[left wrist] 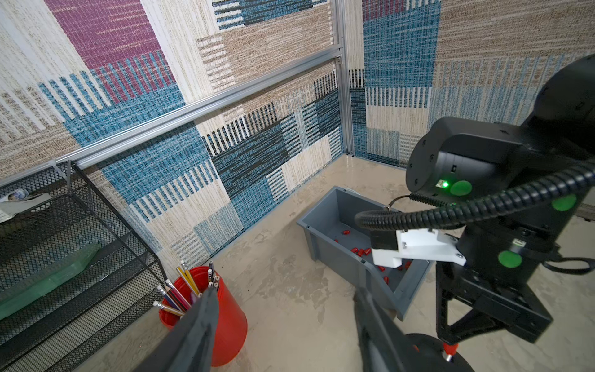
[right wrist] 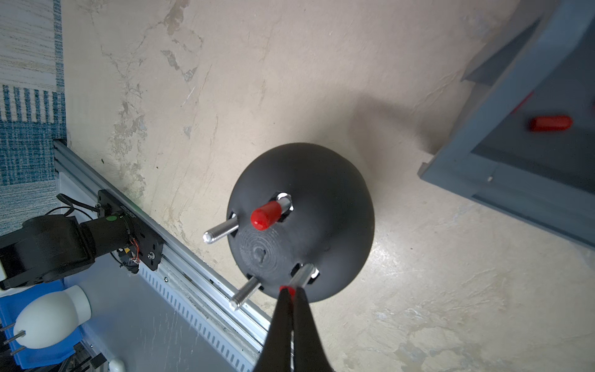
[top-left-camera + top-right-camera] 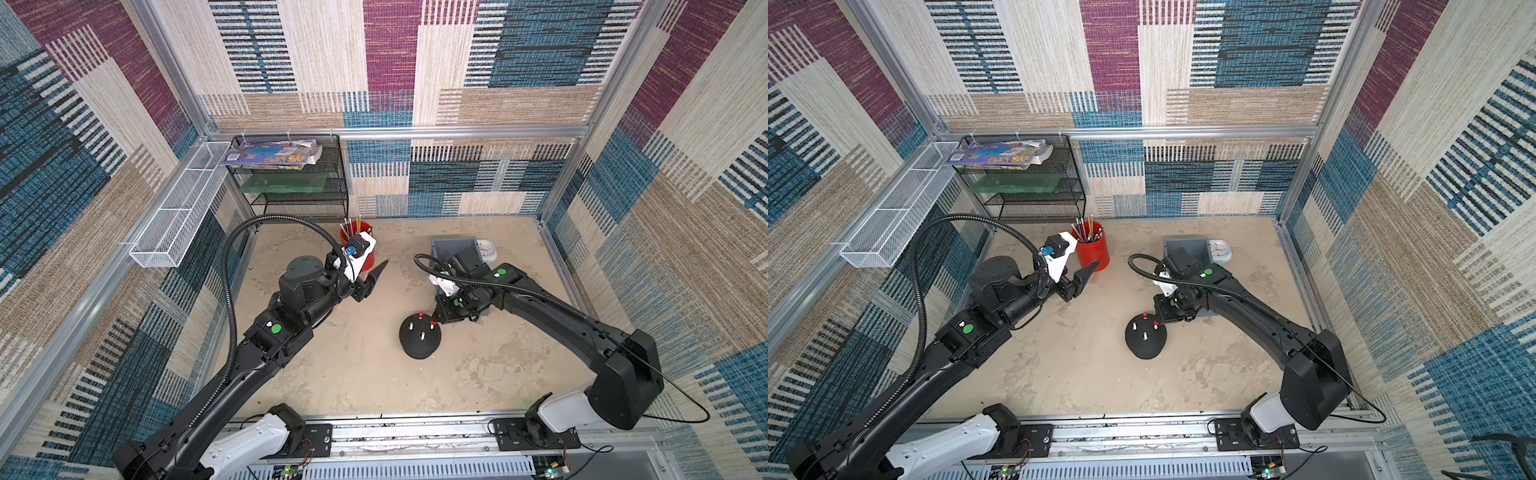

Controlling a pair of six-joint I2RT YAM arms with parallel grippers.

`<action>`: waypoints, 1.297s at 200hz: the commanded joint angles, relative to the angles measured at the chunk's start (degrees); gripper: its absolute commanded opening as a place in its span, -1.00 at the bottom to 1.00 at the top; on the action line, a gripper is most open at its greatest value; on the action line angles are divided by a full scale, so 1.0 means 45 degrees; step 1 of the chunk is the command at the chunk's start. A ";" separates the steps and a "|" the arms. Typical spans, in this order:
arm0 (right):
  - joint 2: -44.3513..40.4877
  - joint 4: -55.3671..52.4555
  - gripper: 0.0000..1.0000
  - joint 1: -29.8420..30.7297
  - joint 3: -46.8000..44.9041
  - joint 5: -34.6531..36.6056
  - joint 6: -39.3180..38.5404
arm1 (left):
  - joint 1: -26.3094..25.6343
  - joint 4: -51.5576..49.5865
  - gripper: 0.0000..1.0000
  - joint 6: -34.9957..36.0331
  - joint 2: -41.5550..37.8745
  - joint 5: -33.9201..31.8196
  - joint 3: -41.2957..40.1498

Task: Cover the protruding screws with screw protection sleeves
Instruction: Attach the screw protection sleeve to the screw.

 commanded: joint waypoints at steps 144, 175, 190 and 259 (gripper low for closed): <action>-0.0191 0.0276 -1.00 -0.0338 -0.0012 -0.0837 0.0085 | -0.0006 0.0103 0.31 -0.0114 -0.0010 0.0215 -0.0009; -0.0133 0.0276 -1.00 -0.0339 -0.0107 -0.0871 0.0046 | -0.0006 0.0091 0.31 -0.0132 -0.0008 0.0249 -0.0010; -0.0153 0.0291 -1.00 -0.0370 -0.0168 -0.0823 0.0046 | -0.0005 0.0113 0.31 -0.0134 -0.0012 0.0246 -0.0009; -0.0172 0.0218 -1.00 -0.0373 0.0034 -0.0377 0.0067 | -0.0005 0.0115 0.31 -0.0181 0.0012 0.0294 -0.0010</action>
